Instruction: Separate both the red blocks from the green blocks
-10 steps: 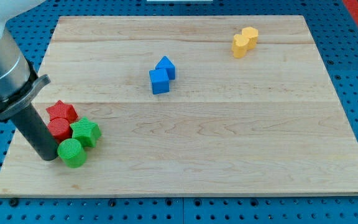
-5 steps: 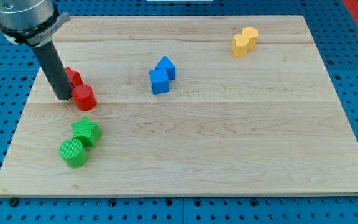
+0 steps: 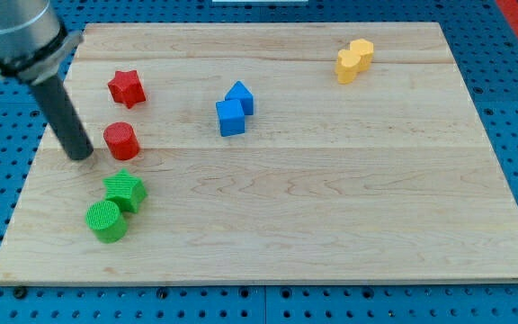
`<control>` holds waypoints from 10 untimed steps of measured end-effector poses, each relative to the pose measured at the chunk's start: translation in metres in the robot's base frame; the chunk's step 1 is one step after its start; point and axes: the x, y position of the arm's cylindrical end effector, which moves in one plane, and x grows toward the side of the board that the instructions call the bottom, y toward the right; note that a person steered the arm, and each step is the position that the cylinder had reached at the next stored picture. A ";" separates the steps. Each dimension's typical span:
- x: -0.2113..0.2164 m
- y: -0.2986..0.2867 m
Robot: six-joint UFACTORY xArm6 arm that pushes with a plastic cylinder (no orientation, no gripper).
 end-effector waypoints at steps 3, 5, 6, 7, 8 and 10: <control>-0.063 0.064; -0.023 0.028; -0.068 0.041; -0.064 0.062; -0.071 0.061; -0.091 0.064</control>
